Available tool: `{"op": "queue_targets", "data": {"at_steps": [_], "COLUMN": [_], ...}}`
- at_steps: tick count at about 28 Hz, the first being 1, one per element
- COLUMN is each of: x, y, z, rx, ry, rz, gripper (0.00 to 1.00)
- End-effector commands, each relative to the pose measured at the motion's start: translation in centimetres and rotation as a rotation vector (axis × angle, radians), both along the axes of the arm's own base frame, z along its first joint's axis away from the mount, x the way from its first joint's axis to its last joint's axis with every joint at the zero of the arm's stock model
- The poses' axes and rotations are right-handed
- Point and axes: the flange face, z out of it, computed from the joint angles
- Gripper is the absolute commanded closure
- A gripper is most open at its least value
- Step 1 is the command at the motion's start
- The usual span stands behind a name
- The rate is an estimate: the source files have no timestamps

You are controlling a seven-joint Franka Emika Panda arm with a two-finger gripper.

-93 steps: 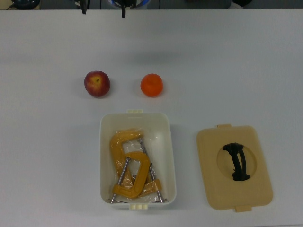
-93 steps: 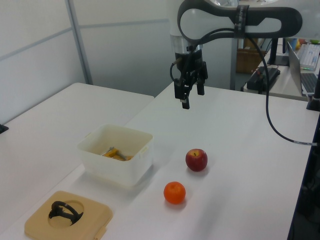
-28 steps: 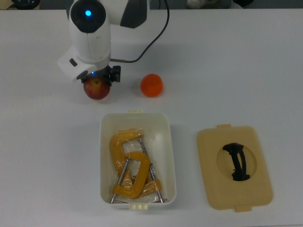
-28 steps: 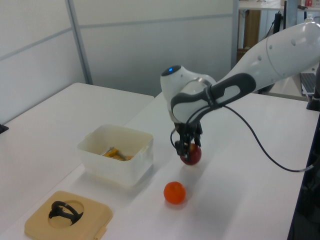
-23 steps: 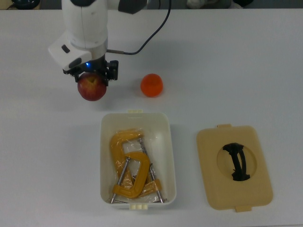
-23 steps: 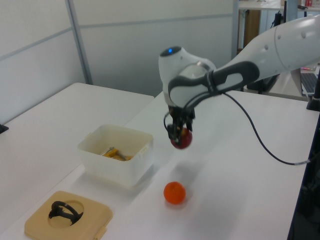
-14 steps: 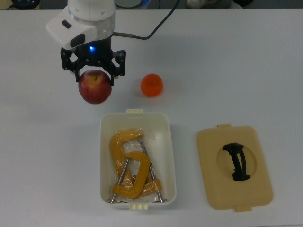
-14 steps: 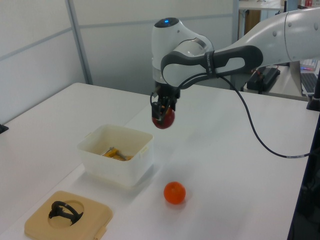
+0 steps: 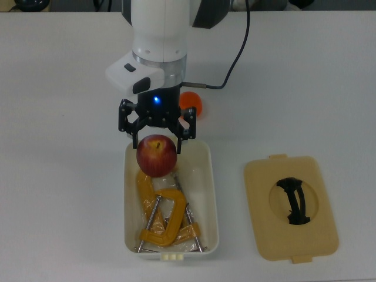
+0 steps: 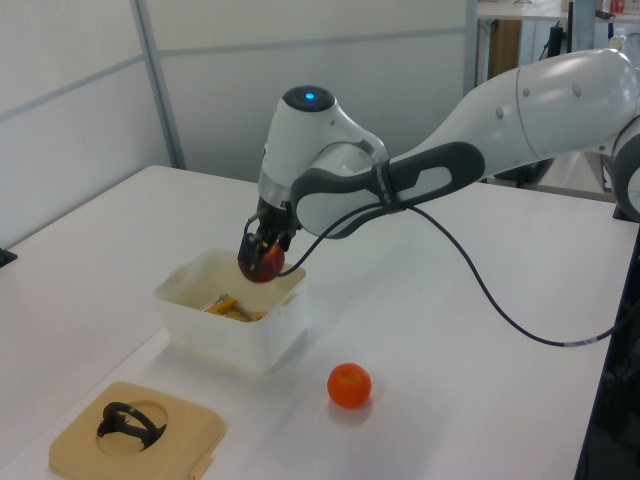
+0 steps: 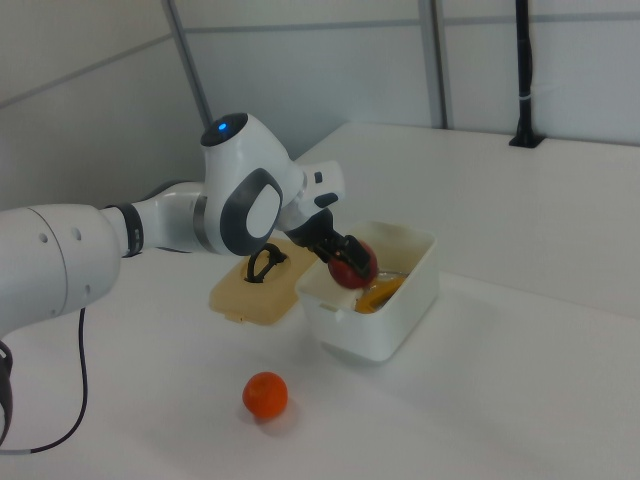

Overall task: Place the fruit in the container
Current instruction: 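Lower the apple into the container and open the gripper, then move the gripper to the orange tangerine and lower around it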

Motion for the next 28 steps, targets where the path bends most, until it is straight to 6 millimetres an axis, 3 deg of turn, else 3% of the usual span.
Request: {"op": "queue_targets", "data": {"at_steps": [1, 3, 8, 10, 13, 18, 23, 28], "x": [0.0, -0.2, -3.1, -5.6, -7.6, -9.4, -11.2, -11.2], "y": [0.1, 0.0, -0.2, 1.6, 2.3, 3.8, 6.0, 6.2], "z": [0.8, 1.0, 1.2, 1.2, 0.7, -1.8, -6.3, -9.7], "rx": [0.000, 0.000, -0.035, -0.062, -0.052, -0.021, -0.029, -0.022], "ry": [-0.016, 0.002, 0.202, 0.313, 0.405, 0.534, 0.618, 0.638], "rz": [-0.027, -0.034, -0.016, 0.097, 0.182, 0.251, 0.316, 0.319], "gripper": [0.00, 0.00, 0.00, 0.00, 0.00, 0.00, 0.00, 0.00]}}
